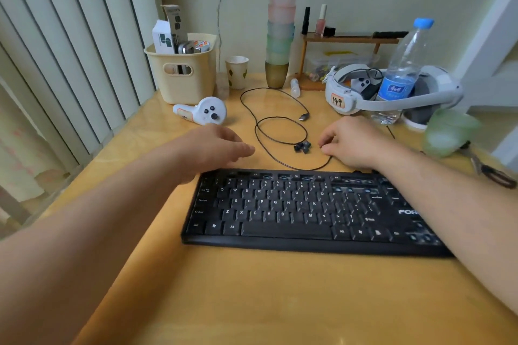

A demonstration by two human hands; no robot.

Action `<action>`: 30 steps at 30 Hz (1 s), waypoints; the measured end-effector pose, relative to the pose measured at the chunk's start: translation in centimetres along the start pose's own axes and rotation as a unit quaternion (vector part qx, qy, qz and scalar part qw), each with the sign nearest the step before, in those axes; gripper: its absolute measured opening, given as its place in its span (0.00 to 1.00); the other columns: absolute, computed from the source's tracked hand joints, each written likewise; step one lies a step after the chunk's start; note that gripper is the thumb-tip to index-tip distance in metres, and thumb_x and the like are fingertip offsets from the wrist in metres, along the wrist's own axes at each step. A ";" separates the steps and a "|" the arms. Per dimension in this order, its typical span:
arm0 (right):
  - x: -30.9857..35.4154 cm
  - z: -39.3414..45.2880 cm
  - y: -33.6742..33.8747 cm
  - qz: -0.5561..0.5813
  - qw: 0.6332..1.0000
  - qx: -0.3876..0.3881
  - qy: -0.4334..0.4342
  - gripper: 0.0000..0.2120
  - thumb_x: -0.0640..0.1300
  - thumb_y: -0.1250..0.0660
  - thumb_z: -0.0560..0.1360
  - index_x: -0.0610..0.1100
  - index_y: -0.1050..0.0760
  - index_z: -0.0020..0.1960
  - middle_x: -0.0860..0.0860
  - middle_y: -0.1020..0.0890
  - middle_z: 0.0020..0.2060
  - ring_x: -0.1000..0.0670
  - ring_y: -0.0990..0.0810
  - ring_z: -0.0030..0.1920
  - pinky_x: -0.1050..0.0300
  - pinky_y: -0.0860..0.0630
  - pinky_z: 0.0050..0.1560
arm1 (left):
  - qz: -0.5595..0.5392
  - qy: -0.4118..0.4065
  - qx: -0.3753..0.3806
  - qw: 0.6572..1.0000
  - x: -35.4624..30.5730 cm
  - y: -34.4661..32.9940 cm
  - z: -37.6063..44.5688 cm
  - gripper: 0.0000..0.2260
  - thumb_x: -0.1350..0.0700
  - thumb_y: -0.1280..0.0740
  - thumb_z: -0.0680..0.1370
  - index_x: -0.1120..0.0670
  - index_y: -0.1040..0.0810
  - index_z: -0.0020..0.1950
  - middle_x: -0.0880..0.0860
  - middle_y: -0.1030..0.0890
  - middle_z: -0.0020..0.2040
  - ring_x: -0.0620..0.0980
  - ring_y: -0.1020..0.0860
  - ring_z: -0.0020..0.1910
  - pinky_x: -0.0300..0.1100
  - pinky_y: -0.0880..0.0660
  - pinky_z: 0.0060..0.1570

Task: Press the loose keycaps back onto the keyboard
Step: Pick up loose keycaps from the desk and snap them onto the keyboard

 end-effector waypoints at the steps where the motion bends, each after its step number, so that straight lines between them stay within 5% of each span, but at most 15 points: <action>1: 0.1 0.1 -0.2 -0.006 1.000 0.001 0.007 0.09 0.48 0.28 0.79 0.54 0.16 0.59 0.54 0.16 0.57 0.53 0.24 0.52 0.57 0.27 0.56 | 0.006 -0.029 -0.010 1.000 -0.7 -0.4 0.1 0.10 0.43 0.26 0.77 0.48 0.16 0.49 0.47 0.16 0.48 0.46 0.20 0.52 0.45 0.26 0.54; 4: 0.1 0.4 -0.4 -0.048 0.999 -0.001 0.016 0.08 0.49 0.29 0.79 0.56 0.16 0.57 0.52 0.17 0.56 0.49 0.23 0.56 0.49 0.24 0.59 | 0.019 -0.113 -0.039 0.993 -2.2 -2.1 -0.1 0.06 0.47 0.26 0.77 0.48 0.16 0.45 0.44 0.20 0.39 0.44 0.23 0.41 0.42 0.25 0.47; 7: 1.1 -0.6 1.1 -0.035 0.997 -0.056 0.035 0.08 0.49 0.31 0.81 0.54 0.16 0.58 0.54 0.18 0.53 0.49 0.24 0.57 0.51 0.26 0.57 | 0.078 -0.166 -0.094 0.979 -2.9 -2.2 -0.4 0.04 0.46 0.27 0.77 0.44 0.18 0.46 0.41 0.19 0.42 0.38 0.23 0.44 0.42 0.25 0.50; 10: 2.9 -2.7 1.4 0.238 0.966 -0.098 0.034 0.06 0.46 0.29 0.80 0.54 0.15 0.54 0.61 0.16 0.46 0.59 0.21 0.45 0.65 0.28 0.47 | 0.115 -0.229 -0.112 0.960 -4.0 -2.1 -1.5 0.07 0.45 0.25 0.76 0.40 0.18 0.53 0.38 0.18 0.46 0.35 0.24 0.51 0.44 0.25 0.56; 12: 4.5 -3.8 -0.2 0.425 0.903 -0.053 0.036 0.05 0.44 0.27 0.78 0.53 0.15 0.52 0.55 0.13 0.40 0.57 0.19 0.41 0.64 0.24 0.43 | 0.099 -0.287 -0.112 0.946 -5.2 -2.4 -2.8 0.11 0.46 0.24 0.76 0.41 0.19 0.57 0.38 0.17 0.46 0.37 0.23 0.52 0.43 0.24 0.56; 14: 5.0 -4.1 -1.3 0.491 0.871 -0.027 0.023 0.05 0.42 0.26 0.78 0.51 0.16 0.52 0.50 0.12 0.40 0.53 0.18 0.39 0.59 0.23 0.42 | 0.093 -0.321 -0.125 0.934 -5.9 -2.6 -3.7 0.13 0.47 0.24 0.75 0.42 0.19 0.58 0.38 0.16 0.45 0.39 0.21 0.52 0.43 0.24 0.56; 25: 5.2 -4.5 -1.8 0.585 0.810 -0.040 0.020 0.04 0.37 0.30 0.80 0.43 0.17 0.49 0.47 0.13 0.37 0.53 0.19 0.37 0.64 0.22 0.37 | 0.064 -0.298 -0.156 0.939 -5.5 -2.8 -3.5 0.09 0.46 0.22 0.75 0.41 0.19 0.52 0.35 0.16 0.42 0.38 0.19 0.49 0.32 0.26 0.48; 30: 5.2 -5.0 -1.4 0.580 0.813 -0.042 0.033 0.09 0.33 0.32 0.80 0.44 0.17 0.51 0.46 0.13 0.40 0.52 0.18 0.39 0.60 0.22 0.40 | 0.053 -0.307 -0.168 0.935 -5.6 -2.7 -3.8 0.09 0.44 0.22 0.75 0.41 0.19 0.51 0.37 0.16 0.45 0.40 0.20 0.50 0.39 0.23 0.50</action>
Point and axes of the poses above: each hand's wrist, its own z-axis towards the middle knuckle, its own y-axis out of the back of the hand, x = y × z, the point moved 7 cm from there along z, towards the middle knuckle
